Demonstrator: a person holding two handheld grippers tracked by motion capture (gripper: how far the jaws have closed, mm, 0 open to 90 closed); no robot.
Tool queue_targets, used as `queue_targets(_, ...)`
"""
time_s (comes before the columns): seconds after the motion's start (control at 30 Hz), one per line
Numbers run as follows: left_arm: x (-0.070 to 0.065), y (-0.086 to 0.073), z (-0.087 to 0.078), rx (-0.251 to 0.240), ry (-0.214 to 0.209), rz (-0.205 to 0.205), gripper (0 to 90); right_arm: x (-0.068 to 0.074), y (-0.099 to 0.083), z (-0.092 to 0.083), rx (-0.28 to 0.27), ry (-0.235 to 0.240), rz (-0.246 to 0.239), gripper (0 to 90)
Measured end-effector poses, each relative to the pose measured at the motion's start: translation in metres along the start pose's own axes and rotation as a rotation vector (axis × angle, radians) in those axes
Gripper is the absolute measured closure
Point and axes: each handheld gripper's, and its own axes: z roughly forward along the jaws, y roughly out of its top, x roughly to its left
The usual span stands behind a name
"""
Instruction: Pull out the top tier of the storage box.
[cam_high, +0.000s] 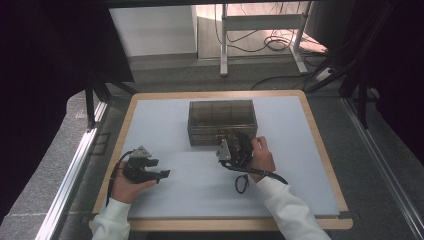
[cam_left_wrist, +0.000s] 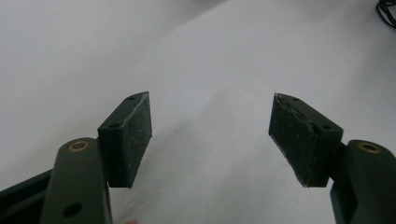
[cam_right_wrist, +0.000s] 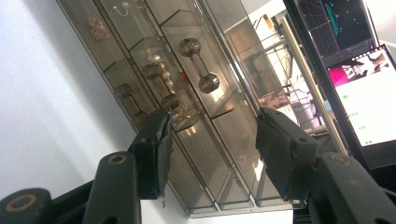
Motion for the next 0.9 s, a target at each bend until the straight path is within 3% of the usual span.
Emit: queue_targets(0.9,0.001,0.000,0.000,-0.001,0.002,-0.001,30.5,0.013,0.013,0.006,-0.009,-0.031,-0.067,49.2)
